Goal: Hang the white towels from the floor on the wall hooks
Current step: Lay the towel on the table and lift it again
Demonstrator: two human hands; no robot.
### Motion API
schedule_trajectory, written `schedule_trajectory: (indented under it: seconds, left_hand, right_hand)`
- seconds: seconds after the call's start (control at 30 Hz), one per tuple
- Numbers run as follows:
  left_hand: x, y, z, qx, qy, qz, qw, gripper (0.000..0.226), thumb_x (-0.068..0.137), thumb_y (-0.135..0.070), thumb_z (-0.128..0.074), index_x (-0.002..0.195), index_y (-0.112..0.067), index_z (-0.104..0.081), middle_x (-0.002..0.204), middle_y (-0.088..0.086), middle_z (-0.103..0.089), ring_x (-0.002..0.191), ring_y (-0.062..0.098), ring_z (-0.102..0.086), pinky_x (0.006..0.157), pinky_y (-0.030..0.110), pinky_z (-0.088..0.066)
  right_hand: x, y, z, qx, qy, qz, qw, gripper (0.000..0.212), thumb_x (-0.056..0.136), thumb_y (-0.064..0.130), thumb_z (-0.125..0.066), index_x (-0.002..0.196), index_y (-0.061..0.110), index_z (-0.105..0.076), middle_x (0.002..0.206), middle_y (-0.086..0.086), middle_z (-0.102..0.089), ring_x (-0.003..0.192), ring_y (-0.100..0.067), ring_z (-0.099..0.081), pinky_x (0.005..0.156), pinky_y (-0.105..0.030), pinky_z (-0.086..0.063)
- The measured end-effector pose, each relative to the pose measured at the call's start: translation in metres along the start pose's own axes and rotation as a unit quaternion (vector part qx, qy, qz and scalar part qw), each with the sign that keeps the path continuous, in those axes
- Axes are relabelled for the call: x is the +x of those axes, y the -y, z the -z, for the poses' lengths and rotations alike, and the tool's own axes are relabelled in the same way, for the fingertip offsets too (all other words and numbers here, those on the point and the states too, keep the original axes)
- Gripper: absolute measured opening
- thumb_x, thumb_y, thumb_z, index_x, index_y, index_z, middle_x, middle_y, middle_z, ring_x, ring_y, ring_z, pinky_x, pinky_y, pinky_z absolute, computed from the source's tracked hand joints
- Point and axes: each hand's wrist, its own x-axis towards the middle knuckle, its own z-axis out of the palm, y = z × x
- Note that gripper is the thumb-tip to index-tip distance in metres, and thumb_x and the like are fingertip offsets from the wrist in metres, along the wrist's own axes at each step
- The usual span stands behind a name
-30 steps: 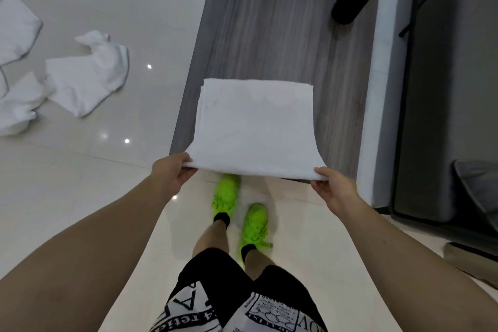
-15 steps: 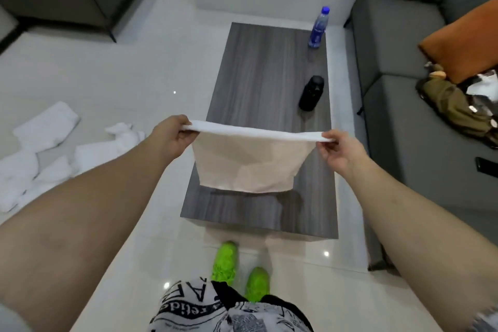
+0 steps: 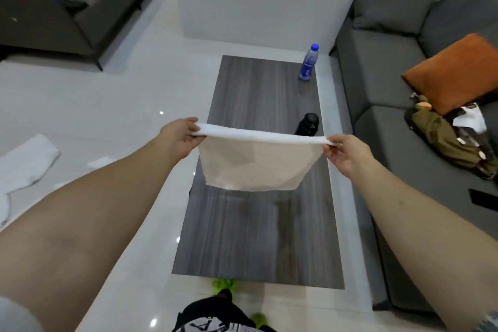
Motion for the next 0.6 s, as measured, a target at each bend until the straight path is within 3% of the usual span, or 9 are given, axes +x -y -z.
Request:
schedule_trajectory:
  seconds: [0.13,0.27,0.33,0.43,0.6]
  left_hand:
    - [0.027,-0.010,-0.008,0.010,-0.003,0.015,1.000,0.030,0.091,0.015,-0.045,0.112,-0.002,-0.059,0.118,0.020,-0.056,0.106,0.033,-0.061,0.081,0.037,-0.056]
    - [0.033,-0.006,-0.008,0.033,-0.020,0.024,0.999,0.031,0.092,0.013,-0.050,0.113,-0.005,-0.062,0.115,0.016,-0.059,0.102,0.029,-0.063,0.074,0.036,-0.057]
    - [0.031,0.004,-0.002,0.042,-0.029,0.029,0.998,0.032,0.092,0.013,-0.051,0.113,-0.006,-0.063,0.113,0.014,-0.060,0.096,0.027,-0.064,0.069,0.034,-0.057]
    - [0.027,0.035,0.013,0.053,-0.063,0.043,0.996,0.033,0.092,0.015,-0.047,0.108,-0.008,-0.065,0.102,0.011,-0.062,0.089,0.024,-0.065,0.060,0.031,-0.057]
    - [0.019,0.134,0.062,0.088,-0.141,0.094,0.982,0.033,0.092,0.013,-0.045,0.101,-0.009,-0.068,0.093,0.009,-0.064,0.085,0.020,-0.066,0.060,0.029,-0.059]
  right_hand:
    - [0.015,0.005,-0.011,-0.003,-0.020,0.003,1.000,0.011,0.084,-0.012,-0.061,0.089,-0.003,-0.057,0.103,-0.022,-0.062,0.076,-0.023,-0.062,0.067,-0.023,-0.056]
    - [0.016,0.002,-0.006,-0.001,-0.036,0.009,0.999,0.031,0.082,-0.013,-0.065,0.110,-0.001,-0.059,0.095,-0.017,-0.067,0.085,-0.026,-0.067,0.073,-0.027,-0.058]
    - [0.014,-0.007,0.003,-0.011,-0.047,0.002,0.999,0.035,0.082,-0.014,-0.065,0.114,-0.001,-0.059,0.093,-0.017,-0.066,0.079,-0.025,-0.066,0.066,-0.027,-0.057]
    - [0.015,-0.035,0.027,-0.039,-0.060,-0.019,0.997,0.037,0.081,-0.015,-0.065,0.116,-0.002,-0.060,0.099,-0.020,-0.067,0.072,-0.024,-0.065,0.055,-0.025,-0.054]
    - [0.023,-0.117,0.092,-0.088,-0.092,-0.079,0.989,0.040,0.079,-0.013,-0.069,0.116,-0.001,-0.060,0.104,-0.021,-0.068,0.072,-0.025,-0.066,0.049,-0.024,-0.054]
